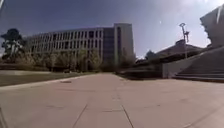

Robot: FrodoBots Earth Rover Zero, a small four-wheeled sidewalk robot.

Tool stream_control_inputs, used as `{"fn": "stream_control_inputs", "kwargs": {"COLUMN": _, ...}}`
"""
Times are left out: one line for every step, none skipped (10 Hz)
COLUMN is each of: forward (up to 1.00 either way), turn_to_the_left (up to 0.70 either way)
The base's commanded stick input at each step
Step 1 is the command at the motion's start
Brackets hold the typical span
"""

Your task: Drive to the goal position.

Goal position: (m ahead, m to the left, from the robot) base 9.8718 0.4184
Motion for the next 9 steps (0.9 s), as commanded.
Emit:
{"fn": "stream_control_inputs", "kwargs": {"forward": 1.0, "turn_to_the_left": -0.09}}
{"fn": "stream_control_inputs", "kwargs": {"forward": 1.0, "turn_to_the_left": -0.09}}
{"fn": "stream_control_inputs", "kwargs": {"forward": 1.0, "turn_to_the_left": -0.09}}
{"fn": "stream_control_inputs", "kwargs": {"forward": 1.0, "turn_to_the_left": -0.09}}
{"fn": "stream_control_inputs", "kwargs": {"forward": 1.0, "turn_to_the_left": -0.09}}
{"fn": "stream_control_inputs", "kwargs": {"forward": 1.0, "turn_to_the_left": -0.09}}
{"fn": "stream_control_inputs", "kwargs": {"forward": 1.0, "turn_to_the_left": -0.09}}
{"fn": "stream_control_inputs", "kwargs": {"forward": 1.0, "turn_to_the_left": -0.09}}
{"fn": "stream_control_inputs", "kwargs": {"forward": 1.0, "turn_to_the_left": -0.09}}
